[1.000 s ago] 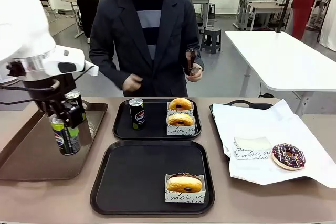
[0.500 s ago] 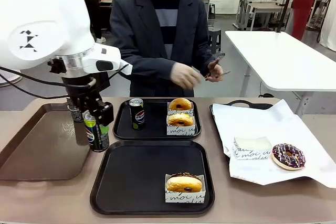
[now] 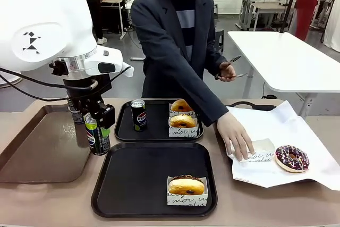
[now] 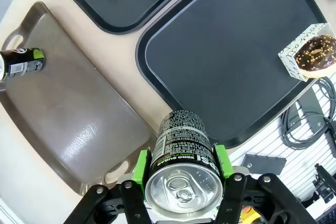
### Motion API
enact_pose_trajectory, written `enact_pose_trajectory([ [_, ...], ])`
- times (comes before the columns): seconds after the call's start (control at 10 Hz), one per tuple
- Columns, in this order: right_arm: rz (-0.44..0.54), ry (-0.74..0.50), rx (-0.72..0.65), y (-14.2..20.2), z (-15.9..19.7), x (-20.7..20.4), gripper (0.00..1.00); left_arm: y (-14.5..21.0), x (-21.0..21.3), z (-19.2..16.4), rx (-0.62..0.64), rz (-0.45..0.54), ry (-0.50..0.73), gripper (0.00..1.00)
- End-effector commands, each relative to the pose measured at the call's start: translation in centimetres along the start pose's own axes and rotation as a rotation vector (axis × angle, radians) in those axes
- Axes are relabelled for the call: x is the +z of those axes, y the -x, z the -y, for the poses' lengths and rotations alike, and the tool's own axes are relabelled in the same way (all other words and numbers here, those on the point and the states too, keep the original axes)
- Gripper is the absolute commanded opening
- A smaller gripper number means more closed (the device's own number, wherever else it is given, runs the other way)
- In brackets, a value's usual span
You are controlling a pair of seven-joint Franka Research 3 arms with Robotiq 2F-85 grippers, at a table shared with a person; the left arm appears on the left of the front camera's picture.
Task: Set up donuts and drinks on trays.
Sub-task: Pick up one Pepsi coke from the Handle tray and place it on the Flat Tray without a Pepsi coke.
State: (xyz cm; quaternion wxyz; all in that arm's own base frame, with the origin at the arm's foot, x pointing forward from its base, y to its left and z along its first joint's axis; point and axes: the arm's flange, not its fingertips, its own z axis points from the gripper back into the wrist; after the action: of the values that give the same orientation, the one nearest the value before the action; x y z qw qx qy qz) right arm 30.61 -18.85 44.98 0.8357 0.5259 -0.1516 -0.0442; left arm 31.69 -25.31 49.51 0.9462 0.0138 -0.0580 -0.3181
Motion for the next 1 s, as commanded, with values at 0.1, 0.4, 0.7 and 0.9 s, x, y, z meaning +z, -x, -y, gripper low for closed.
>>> enact_pose_trajectory([
  [0.1,0.017,-0.026,0.021,-0.3,0.0,0.0,1.0,0.0,0.0,0.0,0.0,0.0,0.0,0.58],
  [0.4,0.017,-0.026,0.021,-0.3,0.0,0.0,1.0,-3.6,-2.7,5.3,-0.096,0.01,-0.054,0.58],
  [0.7,0.017,-0.026,0.021,-0.3,0.0,0.0,1.0,-5.7,-5.2,7.6,-0.08,0.028,0.046,0.58],
  [0.9,0.017,-0.026,0.021,-0.3,0.0,0.0,1.0,-5.7,-5.8,8.6,-0.014,0.044,0.078,0.58],
])
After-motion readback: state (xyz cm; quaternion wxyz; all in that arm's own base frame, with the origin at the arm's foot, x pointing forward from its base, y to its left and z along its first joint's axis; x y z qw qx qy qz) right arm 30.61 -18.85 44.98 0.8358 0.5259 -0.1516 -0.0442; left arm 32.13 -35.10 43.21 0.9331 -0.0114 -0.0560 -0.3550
